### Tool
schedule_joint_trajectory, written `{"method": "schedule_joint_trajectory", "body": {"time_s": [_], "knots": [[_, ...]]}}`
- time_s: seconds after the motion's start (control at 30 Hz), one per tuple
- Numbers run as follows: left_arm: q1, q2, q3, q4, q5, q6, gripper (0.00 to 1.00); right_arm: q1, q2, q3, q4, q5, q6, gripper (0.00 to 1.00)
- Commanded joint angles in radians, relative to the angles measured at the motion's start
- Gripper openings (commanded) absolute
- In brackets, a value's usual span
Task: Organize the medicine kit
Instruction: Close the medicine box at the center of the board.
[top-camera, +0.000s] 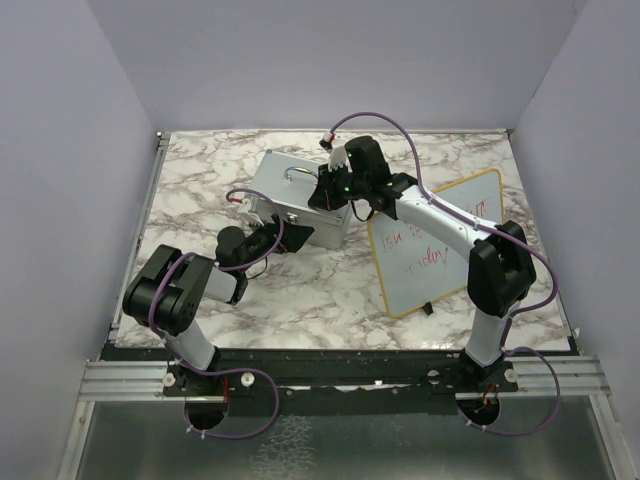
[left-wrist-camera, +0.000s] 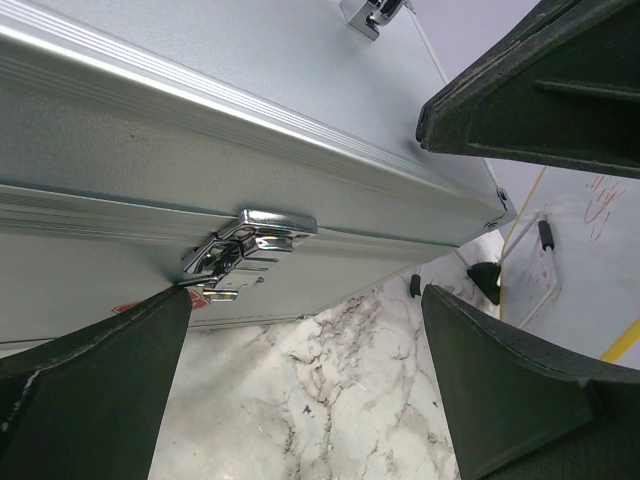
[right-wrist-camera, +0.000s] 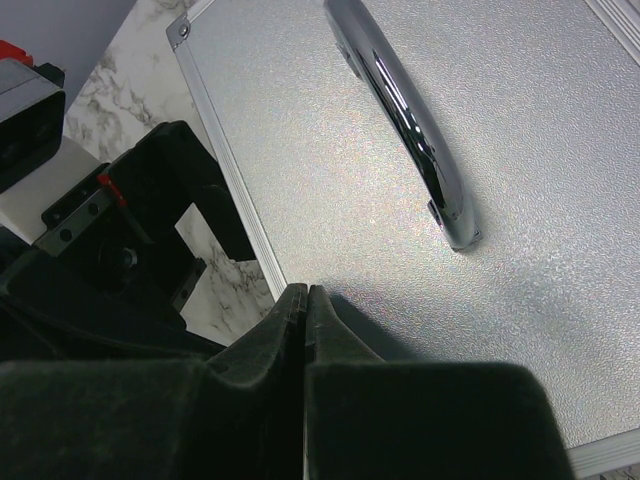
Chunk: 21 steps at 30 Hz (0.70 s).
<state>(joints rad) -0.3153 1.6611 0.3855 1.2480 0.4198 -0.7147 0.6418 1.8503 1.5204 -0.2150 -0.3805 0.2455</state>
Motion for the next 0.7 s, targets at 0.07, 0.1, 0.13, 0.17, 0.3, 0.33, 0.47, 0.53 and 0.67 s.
{"method": "schedule_joint_trajectory", "body": {"time_s": [0.07, 0.1, 0.13, 0.17, 0.3, 0.33, 0.47, 0.53, 0.67], "knots": [[0.004, 0.011, 0.023, 0.015, 0.003, 0.036, 0.99, 0.004, 0.0, 0.028, -0.02, 0.022, -0.019, 0.04], [0.005, 0.01, 0.021, 0.009, -0.001, 0.039, 0.99, 0.005, 0.0, 0.03, -0.02, 0.023, -0.02, 0.04], [0.005, 0.007, 0.018, 0.004, -0.004, 0.04, 0.99, 0.004, 0.0, 0.031, -0.022, 0.022, -0.021, 0.05], [0.005, 0.005, 0.015, 0.002, -0.009, 0.04, 0.99, 0.004, 0.0, 0.032, -0.023, 0.022, -0.023, 0.05], [0.005, 0.009, 0.004, 0.002, -0.016, 0.031, 0.99, 0.004, 0.0, 0.029, -0.022, 0.023, -0.023, 0.04], [0.005, 0.009, 0.001, 0.002, -0.016, 0.027, 0.99, 0.004, 0.001, 0.028, -0.02, 0.022, -0.023, 0.05], [0.005, -0.006, -0.006, 0.009, -0.015, 0.02, 0.99, 0.004, 0.003, 0.025, -0.015, 0.017, -0.022, 0.04], [0.005, -0.011, 0.003, 0.012, -0.005, 0.019, 0.99, 0.004, 0.004, 0.027, -0.015, 0.016, -0.021, 0.05], [0.005, -0.021, 0.019, 0.033, 0.029, -0.008, 0.99, 0.004, 0.007, 0.031, -0.014, 0.016, -0.019, 0.04]]}}
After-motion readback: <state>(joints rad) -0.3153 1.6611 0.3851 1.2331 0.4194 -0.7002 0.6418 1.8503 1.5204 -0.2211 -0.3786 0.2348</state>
